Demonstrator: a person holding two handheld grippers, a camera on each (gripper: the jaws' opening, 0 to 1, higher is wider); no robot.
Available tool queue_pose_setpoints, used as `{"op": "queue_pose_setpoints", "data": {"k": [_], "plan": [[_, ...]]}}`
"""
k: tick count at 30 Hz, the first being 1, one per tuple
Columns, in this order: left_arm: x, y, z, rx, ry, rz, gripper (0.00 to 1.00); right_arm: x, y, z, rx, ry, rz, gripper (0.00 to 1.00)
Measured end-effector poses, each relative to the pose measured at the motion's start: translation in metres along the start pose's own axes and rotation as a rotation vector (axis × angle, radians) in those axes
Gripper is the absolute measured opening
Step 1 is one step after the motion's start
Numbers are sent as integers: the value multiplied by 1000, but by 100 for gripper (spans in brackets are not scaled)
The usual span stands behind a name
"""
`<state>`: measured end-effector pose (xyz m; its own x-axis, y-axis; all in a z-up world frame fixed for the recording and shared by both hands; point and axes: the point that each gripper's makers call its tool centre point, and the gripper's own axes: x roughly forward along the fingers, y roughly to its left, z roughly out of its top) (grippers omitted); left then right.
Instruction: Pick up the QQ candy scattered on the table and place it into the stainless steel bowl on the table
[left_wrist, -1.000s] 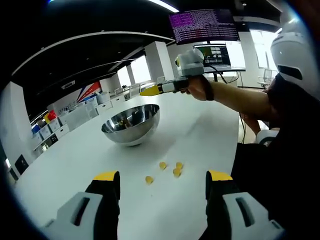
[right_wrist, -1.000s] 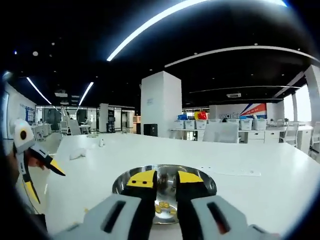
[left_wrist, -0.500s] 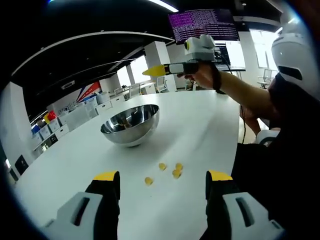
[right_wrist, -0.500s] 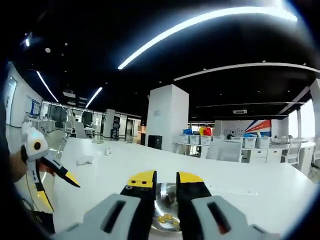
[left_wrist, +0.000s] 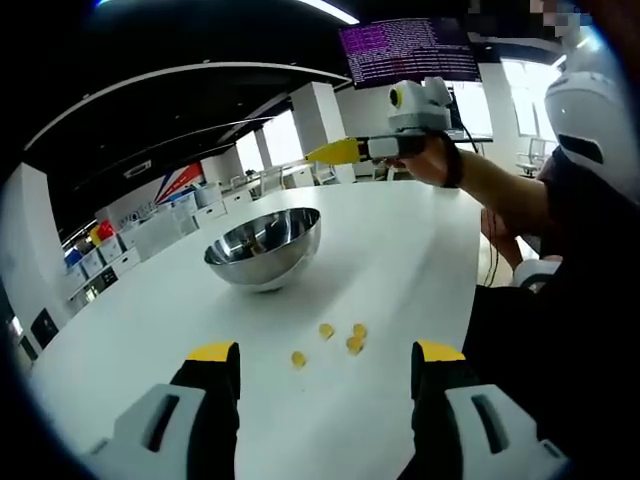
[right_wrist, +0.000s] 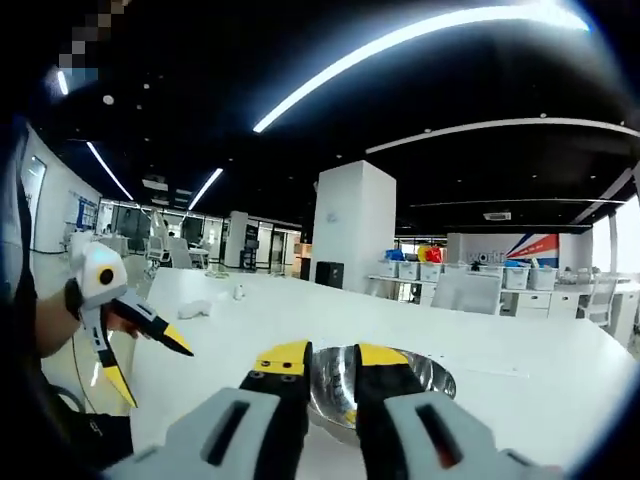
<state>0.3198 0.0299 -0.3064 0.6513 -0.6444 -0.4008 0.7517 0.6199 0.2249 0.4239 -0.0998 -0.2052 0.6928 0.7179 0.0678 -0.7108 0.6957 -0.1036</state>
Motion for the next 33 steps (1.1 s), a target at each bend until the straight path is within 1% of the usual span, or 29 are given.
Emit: {"op": "queue_pose_setpoints", "data": {"k": [5, 9, 11, 20, 22, 28, 33], "plan": [[1, -1, 1, 2, -1, -6, 69, -5, 18, -6, 1, 4, 44, 14], [2, 0, 4, 4, -6, -5, 69, -7, 34, -13, -17, 26, 82, 14], [2, 1, 4, 4, -5, -3, 70, -7, 39, -15, -14, 33, 97, 14], [1, 0, 4, 5, -2, -2, 70, -5, 67, -35, 4, 78, 170, 14], [1, 0, 5, 5, -4, -2, 70, -3, 72, -40, -1, 91, 179, 14], [0, 1, 4, 6, -3, 0, 70, -3, 76, -47, 12, 105, 190, 14], [-1, 1, 4, 4, -6, 3, 70, -3, 79, -56, 20, 125, 199, 14]]}}
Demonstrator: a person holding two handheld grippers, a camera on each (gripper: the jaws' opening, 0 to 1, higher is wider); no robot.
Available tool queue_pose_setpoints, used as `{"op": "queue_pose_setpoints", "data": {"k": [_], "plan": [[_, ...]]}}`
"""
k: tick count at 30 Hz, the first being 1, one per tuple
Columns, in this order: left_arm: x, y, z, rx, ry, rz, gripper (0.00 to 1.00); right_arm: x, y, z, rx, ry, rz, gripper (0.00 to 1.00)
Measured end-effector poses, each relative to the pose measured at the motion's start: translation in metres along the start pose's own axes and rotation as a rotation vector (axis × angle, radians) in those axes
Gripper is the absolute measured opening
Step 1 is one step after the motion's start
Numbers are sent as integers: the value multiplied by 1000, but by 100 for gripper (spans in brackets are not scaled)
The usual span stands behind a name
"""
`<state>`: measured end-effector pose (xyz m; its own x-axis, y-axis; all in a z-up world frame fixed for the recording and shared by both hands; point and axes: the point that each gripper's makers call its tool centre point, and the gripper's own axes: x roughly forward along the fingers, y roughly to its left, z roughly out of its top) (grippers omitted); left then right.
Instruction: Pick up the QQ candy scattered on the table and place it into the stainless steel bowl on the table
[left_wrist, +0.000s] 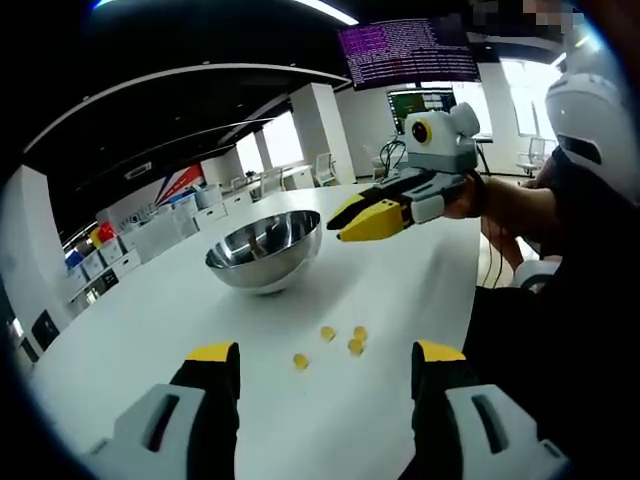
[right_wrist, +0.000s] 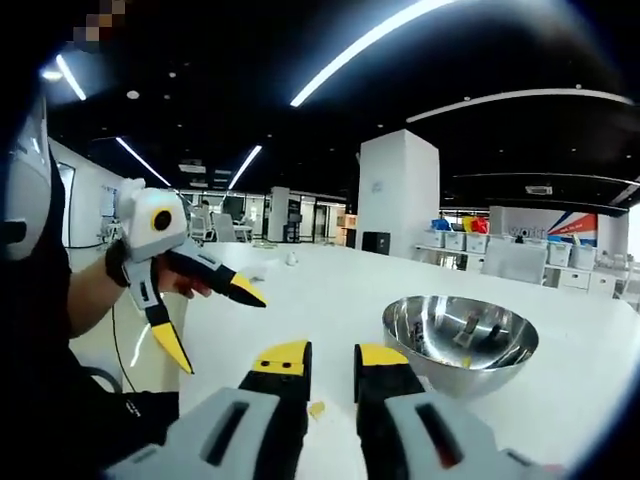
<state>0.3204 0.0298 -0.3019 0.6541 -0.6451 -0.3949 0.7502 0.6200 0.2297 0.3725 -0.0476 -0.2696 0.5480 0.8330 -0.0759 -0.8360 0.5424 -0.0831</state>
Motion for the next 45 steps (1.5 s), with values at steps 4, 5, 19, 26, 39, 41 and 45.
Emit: {"op": "queue_pose_setpoints", "data": {"k": [4, 5, 19, 26, 39, 41, 45], "plan": [[-1, 1, -1, -1, 0, 3, 70, 2, 1, -10, 9, 21, 7, 15], [-1, 1, -1, -1, -1, 3, 70, 2, 1, -13, 12, 26, 8, 15], [-3, 1, -3, -7, -1, 7, 70, 13, 0, -50, 50, 93, 5, 15], [0, -1, -2, -4, 2, 3, 70, 14, 7, -61, 63, 114, 21, 15], [3, -1, -5, -9, 11, -1, 70, 21, 34, -85, 31, 172, 81, 14], [3, 0, -5, -8, 10, -1, 70, 21, 34, -88, 20, 185, 77, 13], [4, -1, -4, -7, 7, -6, 70, 20, 34, -92, 30, 197, 79, 12]]}}
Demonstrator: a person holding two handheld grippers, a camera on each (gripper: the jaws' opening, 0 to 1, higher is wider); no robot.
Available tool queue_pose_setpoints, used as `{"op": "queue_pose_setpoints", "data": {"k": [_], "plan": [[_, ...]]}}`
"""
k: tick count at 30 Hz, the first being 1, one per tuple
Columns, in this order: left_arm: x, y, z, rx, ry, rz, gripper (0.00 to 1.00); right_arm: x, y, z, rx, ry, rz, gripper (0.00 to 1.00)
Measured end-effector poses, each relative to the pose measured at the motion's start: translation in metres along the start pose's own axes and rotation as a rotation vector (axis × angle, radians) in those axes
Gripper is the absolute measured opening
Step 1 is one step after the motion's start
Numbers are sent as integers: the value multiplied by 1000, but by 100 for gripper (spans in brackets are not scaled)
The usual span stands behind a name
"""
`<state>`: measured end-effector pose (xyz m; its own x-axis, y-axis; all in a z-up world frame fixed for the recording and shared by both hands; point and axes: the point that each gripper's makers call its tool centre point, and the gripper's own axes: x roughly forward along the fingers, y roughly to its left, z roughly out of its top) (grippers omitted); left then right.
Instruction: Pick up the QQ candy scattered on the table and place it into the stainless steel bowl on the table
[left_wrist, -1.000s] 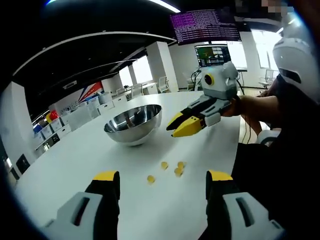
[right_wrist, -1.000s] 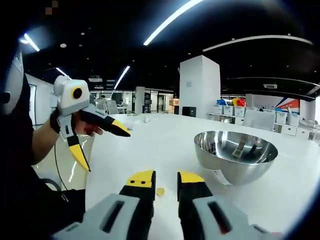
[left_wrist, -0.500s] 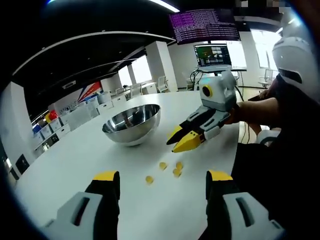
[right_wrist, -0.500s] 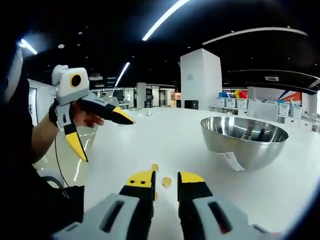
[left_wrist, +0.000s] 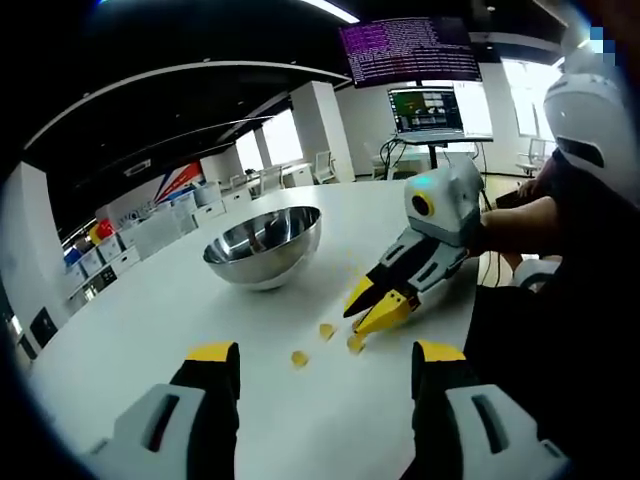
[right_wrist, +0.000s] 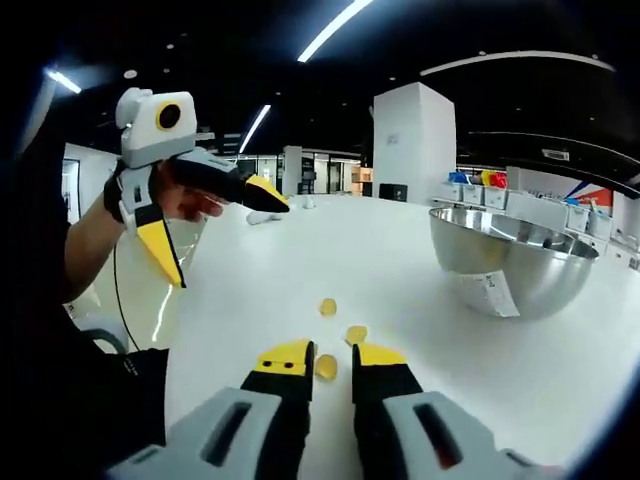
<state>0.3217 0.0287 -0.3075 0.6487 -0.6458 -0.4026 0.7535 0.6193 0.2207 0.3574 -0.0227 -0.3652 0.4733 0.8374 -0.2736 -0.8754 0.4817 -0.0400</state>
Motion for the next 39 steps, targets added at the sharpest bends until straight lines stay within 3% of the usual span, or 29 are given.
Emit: {"op": "queue_pose_setpoints", "data": {"k": [9, 16, 22, 26, 31, 35, 39], "plan": [[0, 0, -2, -3, 2, 1, 70, 3, 5, -10, -37, 50, 12, 7], [-1, 0, -3, -4, 3, 1, 70, 2, 6, -9, -50, 46, 12, 6], [-1, 0, -3, -4, 1, 2, 70, -5, 7, 5, -61, 17, 8, 5], [-1, 1, -2, -2, 1, 2, 70, -17, 3, 32, -89, -35, -11, 5], [-1, 1, -1, 2, 3, 0, 70, -34, -23, 81, -105, -119, -56, 5], [0, 0, 3, 7, -3, -2, 70, -43, -69, 119, -132, -176, -153, 5], [2, -4, 4, 18, 0, -10, 69, -37, -121, 128, -155, -163, -266, 5]]}}
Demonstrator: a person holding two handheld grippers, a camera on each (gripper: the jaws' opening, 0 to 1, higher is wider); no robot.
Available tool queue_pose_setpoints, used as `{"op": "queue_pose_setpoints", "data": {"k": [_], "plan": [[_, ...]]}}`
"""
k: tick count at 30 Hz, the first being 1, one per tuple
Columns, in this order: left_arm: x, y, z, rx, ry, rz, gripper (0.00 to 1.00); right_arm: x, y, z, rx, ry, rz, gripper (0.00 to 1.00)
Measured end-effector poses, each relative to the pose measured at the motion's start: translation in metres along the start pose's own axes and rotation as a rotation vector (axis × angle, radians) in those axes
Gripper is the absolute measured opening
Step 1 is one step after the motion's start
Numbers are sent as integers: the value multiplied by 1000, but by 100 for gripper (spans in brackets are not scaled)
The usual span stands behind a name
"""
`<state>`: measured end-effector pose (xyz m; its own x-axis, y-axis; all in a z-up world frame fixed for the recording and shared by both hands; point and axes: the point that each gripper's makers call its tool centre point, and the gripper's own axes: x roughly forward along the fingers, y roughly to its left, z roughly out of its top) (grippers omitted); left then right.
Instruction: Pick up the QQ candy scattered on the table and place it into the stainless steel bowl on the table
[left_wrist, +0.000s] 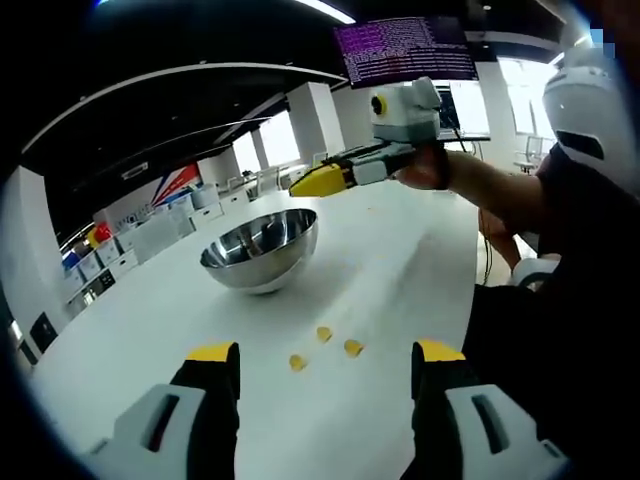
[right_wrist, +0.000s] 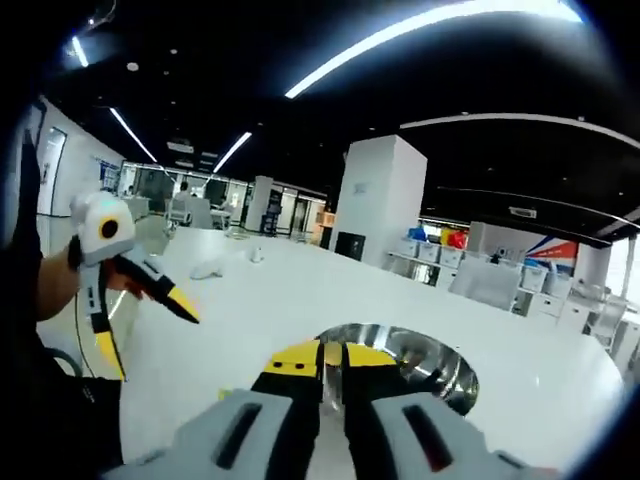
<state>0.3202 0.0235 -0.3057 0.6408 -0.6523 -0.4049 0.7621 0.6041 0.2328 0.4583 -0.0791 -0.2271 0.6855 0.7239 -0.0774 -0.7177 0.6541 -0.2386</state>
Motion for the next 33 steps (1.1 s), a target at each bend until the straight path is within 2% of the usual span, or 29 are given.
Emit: {"op": "queue_pose_setpoints", "data": {"k": [4, 8, 13, 17, 19, 26, 29, 33], "plan": [[-1, 0, 1, -3, -6, 0, 69, 18, -23, -16, 61, 27, -27, 5], [-3, 2, -1, -4, -1, 7, 69, 27, -29, -30, 126, 46, -22, 5], [-4, 2, -2, -6, 3, 7, 69, 30, -31, -41, 128, 63, -32, 6], [-4, 3, -3, -8, 2, 7, 69, 30, -30, -43, 136, 59, -25, 20], [-3, 3, -3, -9, 1, 7, 69, 28, -34, -41, 126, 44, -44, 17], [-3, 2, -3, -14, -1, 7, 69, 21, -40, -26, 120, 6, -75, 17], [-3, 2, -4, -14, 1, 6, 69, 15, -39, -11, 121, -36, -80, 17], [-3, 2, -4, -14, 2, 9, 69, 1, -30, 21, 97, -114, -74, 17]]}}
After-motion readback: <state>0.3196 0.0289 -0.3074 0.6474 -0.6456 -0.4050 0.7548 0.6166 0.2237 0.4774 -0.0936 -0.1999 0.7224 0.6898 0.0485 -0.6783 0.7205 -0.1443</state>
